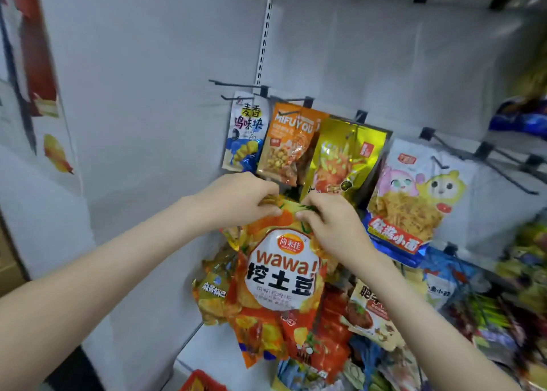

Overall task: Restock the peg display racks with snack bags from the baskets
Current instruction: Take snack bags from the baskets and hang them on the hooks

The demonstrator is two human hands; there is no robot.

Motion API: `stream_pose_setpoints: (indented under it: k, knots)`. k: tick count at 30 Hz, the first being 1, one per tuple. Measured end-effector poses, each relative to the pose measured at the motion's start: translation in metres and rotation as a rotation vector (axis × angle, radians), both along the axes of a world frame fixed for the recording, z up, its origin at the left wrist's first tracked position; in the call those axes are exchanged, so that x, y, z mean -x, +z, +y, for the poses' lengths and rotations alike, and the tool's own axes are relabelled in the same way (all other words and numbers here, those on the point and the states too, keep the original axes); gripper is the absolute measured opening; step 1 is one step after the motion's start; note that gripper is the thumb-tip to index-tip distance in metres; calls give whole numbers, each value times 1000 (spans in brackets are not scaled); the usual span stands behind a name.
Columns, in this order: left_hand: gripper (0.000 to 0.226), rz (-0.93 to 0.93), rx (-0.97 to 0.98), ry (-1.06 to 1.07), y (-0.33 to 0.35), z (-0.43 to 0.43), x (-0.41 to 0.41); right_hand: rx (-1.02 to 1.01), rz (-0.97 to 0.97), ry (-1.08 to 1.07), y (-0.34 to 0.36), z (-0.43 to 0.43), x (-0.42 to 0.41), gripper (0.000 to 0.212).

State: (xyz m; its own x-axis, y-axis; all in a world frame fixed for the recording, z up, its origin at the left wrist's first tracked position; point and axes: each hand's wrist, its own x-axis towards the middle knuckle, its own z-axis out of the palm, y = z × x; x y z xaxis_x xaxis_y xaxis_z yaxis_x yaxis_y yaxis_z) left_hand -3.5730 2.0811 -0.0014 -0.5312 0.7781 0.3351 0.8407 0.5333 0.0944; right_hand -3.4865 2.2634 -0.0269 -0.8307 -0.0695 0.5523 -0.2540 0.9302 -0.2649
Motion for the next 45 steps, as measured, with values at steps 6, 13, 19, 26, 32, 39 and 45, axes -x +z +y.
stream_pose_setpoints:
  k: [6,13,19,26,32,39,45]
  knots:
    - [16,-10,-110,-117,42,12,37,-52,152,-102,48,8,26,30]
    - [19,212,-254,-182,131,24,89,-14,311,-140,133,10,73,15]
    - [21,383,-525,-258,206,42,115,-134,558,-361,208,17,93,8]
    - [28,448,-719,-236,235,77,129,-184,629,-598,247,35,106,17]
    - [27,397,-796,-223,234,97,132,-66,581,-582,250,48,109,16]
    - [19,264,-943,-269,252,129,128,51,688,-520,261,73,107,10]
    - [15,85,-988,-277,255,170,124,69,743,-543,266,107,113,14]
